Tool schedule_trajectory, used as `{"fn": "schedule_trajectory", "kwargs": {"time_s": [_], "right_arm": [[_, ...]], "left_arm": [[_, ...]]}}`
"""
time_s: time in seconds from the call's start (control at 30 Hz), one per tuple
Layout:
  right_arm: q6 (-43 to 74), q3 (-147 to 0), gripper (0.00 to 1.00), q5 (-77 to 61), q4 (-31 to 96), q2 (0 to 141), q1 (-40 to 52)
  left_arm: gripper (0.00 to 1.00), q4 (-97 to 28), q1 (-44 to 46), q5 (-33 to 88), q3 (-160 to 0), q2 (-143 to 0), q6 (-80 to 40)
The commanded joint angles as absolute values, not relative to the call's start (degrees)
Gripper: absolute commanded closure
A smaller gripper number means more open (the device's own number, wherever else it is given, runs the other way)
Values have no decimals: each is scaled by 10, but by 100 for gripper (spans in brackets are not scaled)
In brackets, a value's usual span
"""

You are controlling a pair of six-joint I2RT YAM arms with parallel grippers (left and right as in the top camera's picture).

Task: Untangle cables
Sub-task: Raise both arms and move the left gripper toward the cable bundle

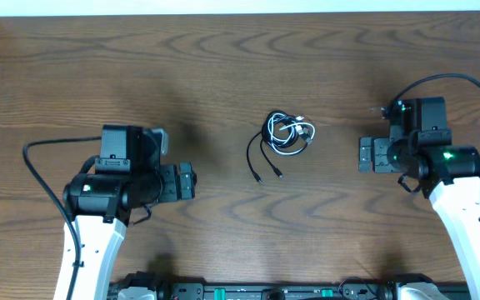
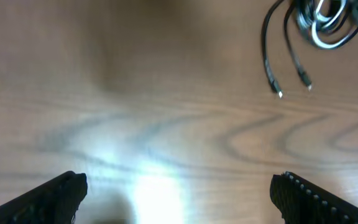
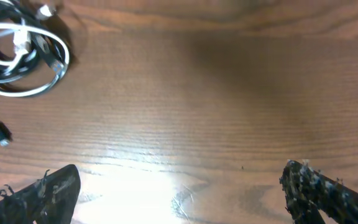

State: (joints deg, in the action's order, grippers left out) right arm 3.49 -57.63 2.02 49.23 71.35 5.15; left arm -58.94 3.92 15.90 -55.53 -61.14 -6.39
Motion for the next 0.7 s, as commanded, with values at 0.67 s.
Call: {"fn": "schedule_trajectory", "kwargs": {"time_s": [0.67], "right_arm": [[38,-591,1,-8,473,709,49]], "left_arm": [[1,-342,83,198,-597,-686,-117]]}}
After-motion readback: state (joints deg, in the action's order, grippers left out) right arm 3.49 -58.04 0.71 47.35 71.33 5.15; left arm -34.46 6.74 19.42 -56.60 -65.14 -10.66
